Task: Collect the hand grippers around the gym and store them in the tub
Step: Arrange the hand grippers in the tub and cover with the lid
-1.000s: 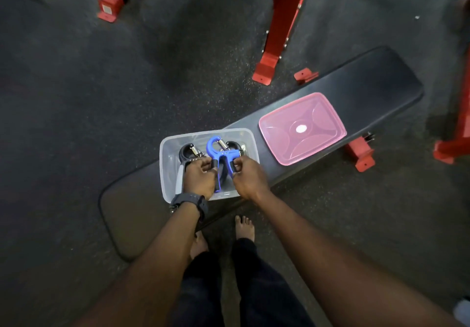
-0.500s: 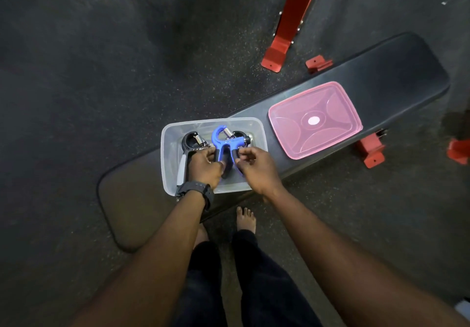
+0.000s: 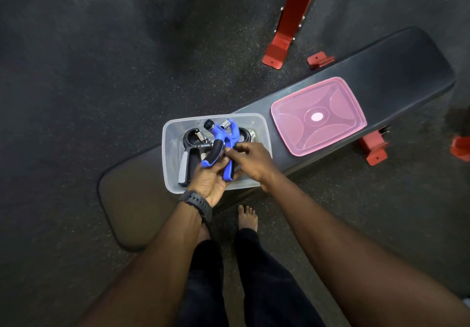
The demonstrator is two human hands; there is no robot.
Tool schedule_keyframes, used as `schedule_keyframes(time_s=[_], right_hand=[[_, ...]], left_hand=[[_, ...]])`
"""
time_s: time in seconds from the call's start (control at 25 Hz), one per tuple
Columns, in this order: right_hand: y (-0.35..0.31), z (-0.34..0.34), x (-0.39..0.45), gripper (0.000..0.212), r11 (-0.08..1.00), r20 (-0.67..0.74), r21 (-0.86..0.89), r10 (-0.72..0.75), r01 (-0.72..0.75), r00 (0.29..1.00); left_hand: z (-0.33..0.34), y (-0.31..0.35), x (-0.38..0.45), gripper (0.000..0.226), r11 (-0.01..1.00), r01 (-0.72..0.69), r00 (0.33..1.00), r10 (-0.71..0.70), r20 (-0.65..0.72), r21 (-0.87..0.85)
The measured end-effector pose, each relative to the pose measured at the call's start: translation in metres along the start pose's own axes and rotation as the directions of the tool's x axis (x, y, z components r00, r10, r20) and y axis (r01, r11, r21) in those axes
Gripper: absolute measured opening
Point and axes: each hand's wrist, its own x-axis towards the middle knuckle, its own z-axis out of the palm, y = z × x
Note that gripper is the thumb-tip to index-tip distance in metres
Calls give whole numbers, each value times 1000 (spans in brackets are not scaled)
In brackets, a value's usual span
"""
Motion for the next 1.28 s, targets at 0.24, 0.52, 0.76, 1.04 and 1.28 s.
schedule_keyframes(time_s=[0.24, 0.52, 0.76, 1.04, 1.28], right_hand=[[-1, -4, -3, 23, 962, -150, -263, -114, 71, 982], [1, 0, 4, 22, 692, -288, -718, -194, -77, 938], [2, 9, 24, 32, 601, -221, -795, -163, -81, 962], [17, 12, 29, 34, 589, -197, -801, -86, -110, 977], [7, 1, 20, 32, 584, -106, -811, -112, -21, 988]], left_hand=[[-9, 19, 1, 19, 937, 13, 982, 54, -181, 349], [-3, 19, 23, 16, 661, 88, 936, 202, -289, 745], [15, 6, 43, 20, 332, 130, 920, 312, -239, 934], [19, -7, 54, 31, -87, 207, 934, 315, -171, 974], [27, 5, 37, 35, -75, 185, 927, 345, -149, 980]])
